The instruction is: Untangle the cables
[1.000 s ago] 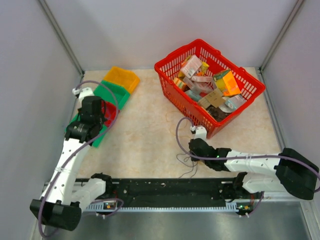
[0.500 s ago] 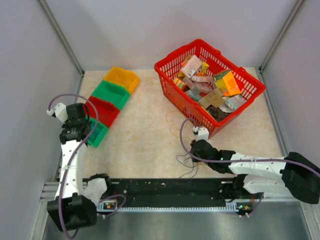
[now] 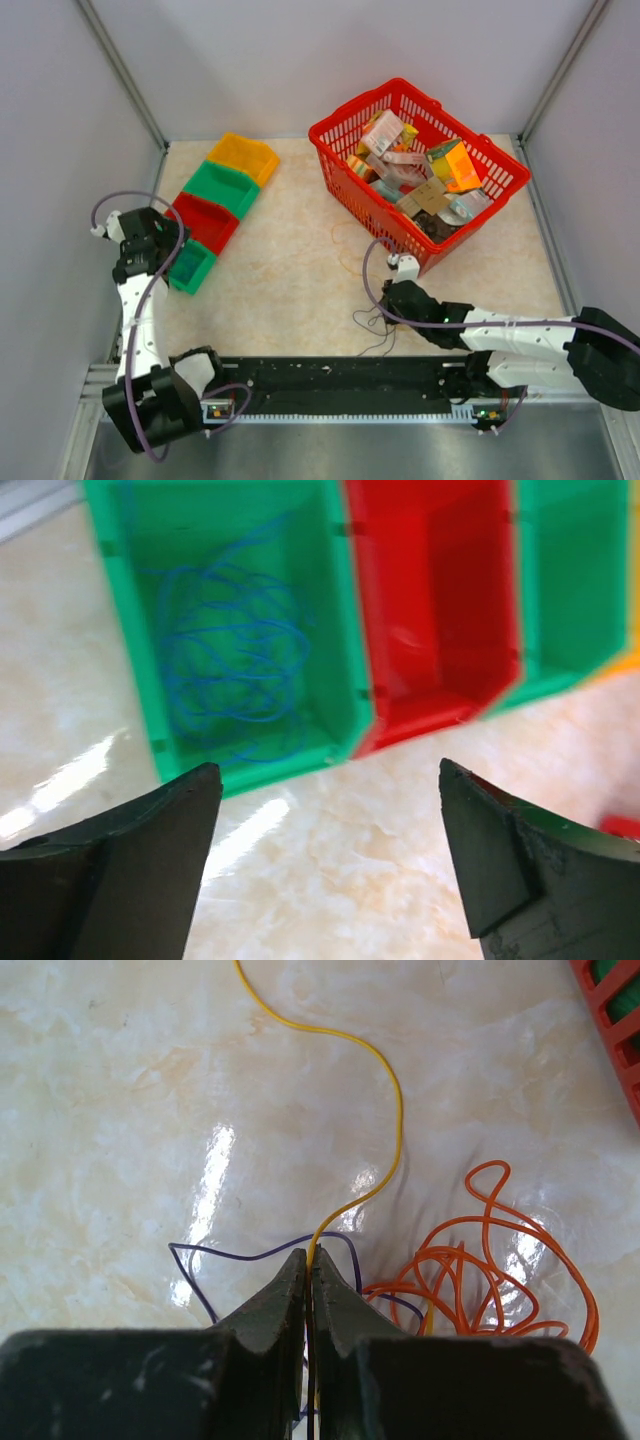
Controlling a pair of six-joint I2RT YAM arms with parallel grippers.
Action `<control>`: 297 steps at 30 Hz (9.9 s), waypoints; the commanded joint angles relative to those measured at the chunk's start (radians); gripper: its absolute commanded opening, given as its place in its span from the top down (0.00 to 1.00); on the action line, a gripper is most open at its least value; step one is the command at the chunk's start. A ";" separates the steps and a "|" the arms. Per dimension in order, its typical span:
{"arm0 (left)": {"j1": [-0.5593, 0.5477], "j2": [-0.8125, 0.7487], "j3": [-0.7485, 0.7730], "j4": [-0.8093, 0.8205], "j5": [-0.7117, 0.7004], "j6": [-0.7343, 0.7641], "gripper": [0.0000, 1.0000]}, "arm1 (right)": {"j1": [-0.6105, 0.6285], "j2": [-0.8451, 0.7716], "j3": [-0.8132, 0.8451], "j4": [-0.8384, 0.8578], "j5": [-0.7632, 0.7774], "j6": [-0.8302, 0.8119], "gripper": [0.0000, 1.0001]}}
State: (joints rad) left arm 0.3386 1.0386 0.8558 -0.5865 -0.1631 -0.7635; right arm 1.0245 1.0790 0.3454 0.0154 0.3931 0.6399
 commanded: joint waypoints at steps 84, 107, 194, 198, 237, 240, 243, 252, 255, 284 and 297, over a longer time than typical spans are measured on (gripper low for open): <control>-0.767 -0.129 0.169 0.212 -0.566 0.497 1.00 | -0.012 -0.105 -0.037 -0.043 -0.002 0.086 1.00; -0.293 0.124 0.177 0.217 -0.187 0.168 0.02 | -0.011 -0.145 -0.066 -0.025 0.006 0.066 1.00; -1.368 0.528 -0.020 0.508 0.548 0.366 0.57 | 0.074 -0.603 -0.117 -0.293 0.029 0.202 1.00; -1.366 0.518 -0.032 0.482 0.540 0.372 0.49 | 0.074 -0.672 -0.132 -0.344 0.079 0.231 1.00; -1.417 0.059 0.095 0.223 0.002 0.472 1.00 | 0.057 -0.490 -0.258 -0.264 0.085 0.429 1.00; -1.415 -0.041 0.088 0.211 -0.136 0.481 1.00 | 0.054 -0.490 -0.253 -0.282 0.092 0.432 1.00; -1.411 -0.080 0.068 0.260 0.023 0.543 0.83 | 0.052 -0.507 -0.249 -0.288 0.092 0.423 1.00; -1.417 0.046 -0.075 0.408 0.410 0.524 0.22 | 0.048 -0.583 -0.233 -0.318 0.079 0.369 1.00; -1.438 0.132 -0.101 0.445 0.462 0.585 0.16 | 0.049 -0.602 -0.233 -0.327 0.075 0.365 1.00; -1.779 0.402 -0.113 0.625 -0.246 1.020 0.19 | 0.045 -0.631 -0.232 -0.341 0.075 0.343 1.00; -1.773 0.589 0.021 0.645 -0.331 1.104 0.68 | 0.045 -0.628 -0.220 -0.342 0.072 0.340 1.00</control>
State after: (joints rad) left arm -1.4391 1.6100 0.8238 0.0067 -0.4168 0.3267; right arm 1.0813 0.4583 0.0898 -0.3233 0.4511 0.9894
